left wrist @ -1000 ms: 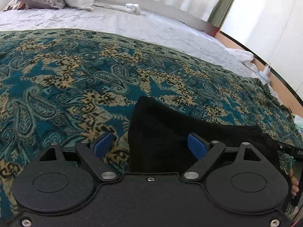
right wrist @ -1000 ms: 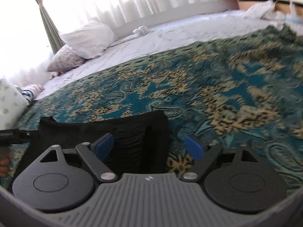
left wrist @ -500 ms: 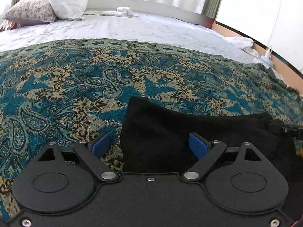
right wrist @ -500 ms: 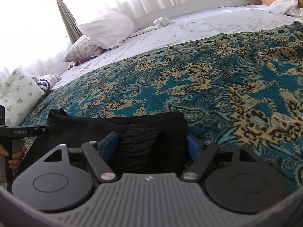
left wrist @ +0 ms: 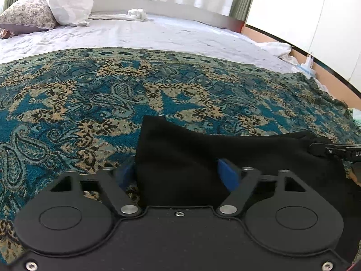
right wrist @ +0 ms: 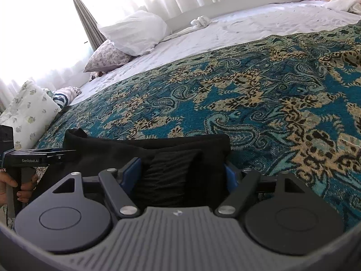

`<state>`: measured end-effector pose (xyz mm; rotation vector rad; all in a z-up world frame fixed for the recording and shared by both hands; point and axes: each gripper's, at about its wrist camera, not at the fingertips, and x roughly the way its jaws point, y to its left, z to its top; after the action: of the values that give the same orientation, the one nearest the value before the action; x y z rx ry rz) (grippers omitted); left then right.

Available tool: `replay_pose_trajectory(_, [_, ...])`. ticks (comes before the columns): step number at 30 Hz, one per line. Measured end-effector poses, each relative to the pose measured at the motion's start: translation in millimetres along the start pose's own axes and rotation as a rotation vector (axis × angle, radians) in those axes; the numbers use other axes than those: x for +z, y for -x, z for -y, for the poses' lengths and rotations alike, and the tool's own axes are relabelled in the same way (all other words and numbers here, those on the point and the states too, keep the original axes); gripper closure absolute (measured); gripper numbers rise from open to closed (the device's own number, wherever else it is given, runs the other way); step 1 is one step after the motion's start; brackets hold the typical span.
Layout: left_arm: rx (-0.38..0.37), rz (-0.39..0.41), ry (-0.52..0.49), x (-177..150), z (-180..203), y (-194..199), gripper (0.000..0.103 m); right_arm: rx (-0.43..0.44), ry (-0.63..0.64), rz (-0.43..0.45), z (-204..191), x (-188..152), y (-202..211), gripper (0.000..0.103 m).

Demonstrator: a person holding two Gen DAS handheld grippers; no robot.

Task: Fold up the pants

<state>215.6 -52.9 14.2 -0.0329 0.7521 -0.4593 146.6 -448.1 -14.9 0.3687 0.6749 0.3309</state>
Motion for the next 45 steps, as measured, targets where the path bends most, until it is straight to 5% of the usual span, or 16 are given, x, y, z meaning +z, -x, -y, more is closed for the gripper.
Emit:
replay_pose_trajectory(2, [0.002, 0.004, -0.005, -1, 2, 2, 0.042, -0.002, 0.001, 0.007, 0, -1, 1, 0.032])
replay_pose_trajectory(6, [-0.018, 0.0, 0.009, 0, 0, 3, 0.043, 0.078, -0.046, -0.002, 4, -3, 2, 0.061])
replay_pose_trajectory(9, [-0.083, -0.009, 0.049, 1, -7, 1, 0.028, 0.069, -0.03, -0.001, -1, -4, 0, 0.061])
replay_pose_trajectory(10, [-0.078, -0.007, 0.057, 1, -6, 1, 0.031, 0.065, -0.029, 0.001, -3, -4, 0, 0.061])
replay_pose_trajectory(11, [-0.059, -0.005, 0.053, 2, -5, 2, 0.037, 0.063, -0.032, 0.006, -3, -4, 1, 0.062])
replay_pose_trajectory(13, [0.006, 0.016, 0.021, 1, 1, 6, 0.075, 0.048, -0.036, 0.024, -6, -5, 4, 0.067])
replay_pose_trajectory(15, [0.004, 0.047, 0.019, 1, 5, 15, 0.089, 0.022, -0.011, 0.048, -14, -6, 7, 0.069])
replay_pose_trajectory(20, [0.09, 0.134, -0.072, 8, 23, 25, 0.091, -0.026, 0.038, 0.111, -30, 4, 7, 0.07])
replay_pose_trajectory(32, [0.143, 0.149, -0.05, 75, 2, -18, 0.09, -0.072, 0.034, 0.157, -29, 68, -39, 0.072])
replay_pose_trajectory(36, [0.156, 0.096, -0.04, 77, -5, -40, 0.086, -0.106, 0.033, 0.084, -22, 76, -61, 0.066])
replay_pose_trajectory(37, [0.171, 0.073, -0.043, 75, -7, -47, 0.082, -0.133, 0.039, 0.064, -21, 74, -65, 0.043])
replay_pose_trajectory(40, [0.231, 0.055, -0.03, 66, -8, -49, 0.056, -0.234, 0.082, 0.036, -24, 67, -65, 0.025])
replay_pose_trajectory(45, [0.244, 0.07, -0.027, 53, -2, -22, 0.027, -0.347, 0.129, 0.079, -36, 57, -34, 0.011])
